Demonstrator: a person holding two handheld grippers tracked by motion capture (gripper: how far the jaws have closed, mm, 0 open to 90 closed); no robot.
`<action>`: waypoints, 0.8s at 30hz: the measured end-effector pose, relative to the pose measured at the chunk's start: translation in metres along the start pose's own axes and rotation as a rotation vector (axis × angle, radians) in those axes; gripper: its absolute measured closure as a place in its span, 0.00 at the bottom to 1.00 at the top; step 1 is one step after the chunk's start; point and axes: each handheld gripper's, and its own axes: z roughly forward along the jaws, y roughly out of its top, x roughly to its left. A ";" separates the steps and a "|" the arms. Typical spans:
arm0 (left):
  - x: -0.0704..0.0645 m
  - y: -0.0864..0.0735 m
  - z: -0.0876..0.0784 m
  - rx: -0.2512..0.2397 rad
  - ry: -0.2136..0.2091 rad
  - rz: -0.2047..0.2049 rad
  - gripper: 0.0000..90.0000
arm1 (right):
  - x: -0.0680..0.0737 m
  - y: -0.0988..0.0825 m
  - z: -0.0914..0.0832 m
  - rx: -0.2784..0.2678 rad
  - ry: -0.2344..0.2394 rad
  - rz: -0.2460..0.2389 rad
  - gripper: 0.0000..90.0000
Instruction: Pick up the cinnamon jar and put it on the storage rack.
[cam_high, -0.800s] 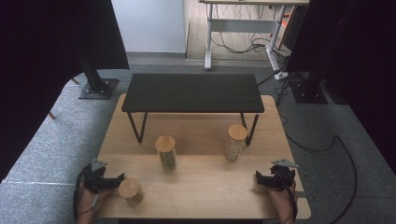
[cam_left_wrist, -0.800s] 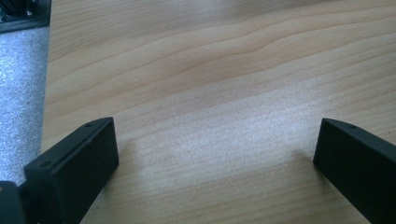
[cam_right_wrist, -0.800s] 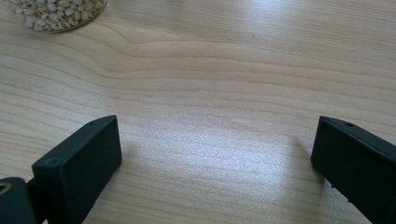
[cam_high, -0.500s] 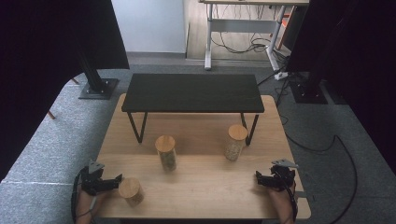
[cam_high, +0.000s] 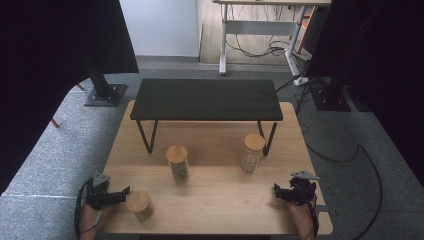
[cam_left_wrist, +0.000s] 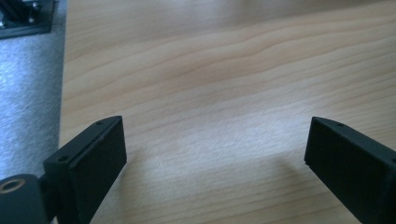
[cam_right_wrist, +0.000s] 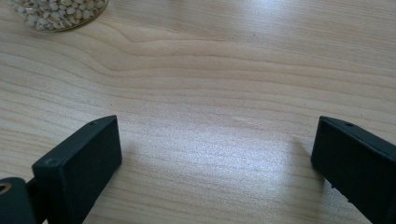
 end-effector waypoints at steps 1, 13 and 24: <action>0.000 0.000 0.000 0.000 0.000 0.000 0.06 | 0.000 0.000 0.000 0.000 0.000 0.000 0.02; -0.006 0.008 -0.007 -0.044 -0.031 0.010 0.06 | 0.000 0.000 0.000 0.000 0.001 -0.001 0.02; -0.011 0.019 -0.020 -0.077 -0.042 0.013 0.06 | 0.000 0.000 0.000 0.001 0.002 -0.002 0.01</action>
